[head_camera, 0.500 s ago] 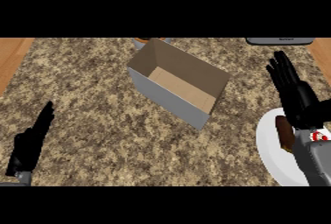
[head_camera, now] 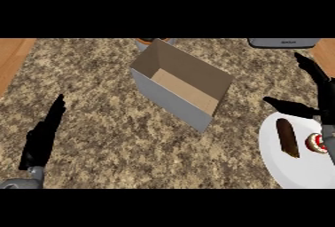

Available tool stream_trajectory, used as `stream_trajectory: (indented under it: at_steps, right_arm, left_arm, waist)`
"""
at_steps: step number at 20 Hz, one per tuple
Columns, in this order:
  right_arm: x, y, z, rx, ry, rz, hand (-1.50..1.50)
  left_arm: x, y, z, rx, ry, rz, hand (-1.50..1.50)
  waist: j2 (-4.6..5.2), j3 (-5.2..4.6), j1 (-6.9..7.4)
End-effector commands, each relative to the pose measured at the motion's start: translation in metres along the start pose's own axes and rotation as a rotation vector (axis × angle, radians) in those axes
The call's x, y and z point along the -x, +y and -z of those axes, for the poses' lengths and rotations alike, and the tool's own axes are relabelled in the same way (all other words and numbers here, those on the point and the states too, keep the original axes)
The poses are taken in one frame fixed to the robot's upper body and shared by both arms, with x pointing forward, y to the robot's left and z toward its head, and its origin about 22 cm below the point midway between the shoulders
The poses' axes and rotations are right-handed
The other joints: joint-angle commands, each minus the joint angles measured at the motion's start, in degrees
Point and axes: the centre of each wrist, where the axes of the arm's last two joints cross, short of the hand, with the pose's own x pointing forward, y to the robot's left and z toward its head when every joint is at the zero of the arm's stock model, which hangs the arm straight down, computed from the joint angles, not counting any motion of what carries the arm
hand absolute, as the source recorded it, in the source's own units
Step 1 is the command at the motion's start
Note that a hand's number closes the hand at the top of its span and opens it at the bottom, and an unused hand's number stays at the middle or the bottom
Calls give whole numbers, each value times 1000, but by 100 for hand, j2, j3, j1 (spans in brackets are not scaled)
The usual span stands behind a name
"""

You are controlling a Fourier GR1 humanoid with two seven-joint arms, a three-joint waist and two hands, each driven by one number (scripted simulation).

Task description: Pick the sweet potato from the plate and place it in the cardboard box

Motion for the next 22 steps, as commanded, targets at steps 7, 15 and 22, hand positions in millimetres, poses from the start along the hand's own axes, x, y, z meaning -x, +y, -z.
stream_trajectory:
  at_steps: [7,15,22]
  right_arm:
    - [42,-13,-36,79,4,-298,-150]
    - [18,-52,-24,-281,223,-772,-150]
    - [-15,-3,-27,-580,476,-940,-150]
  left_arm:
    - [-9,-27,-14,-1,-1,-10,0]
    - [-23,-22,-7,3,-3,-17,0]
    - [-28,-27,-9,29,-24,-2,0]
  waist:
    - [-47,32,3]
    - [-85,-2,-40]
    - [-55,17,93]
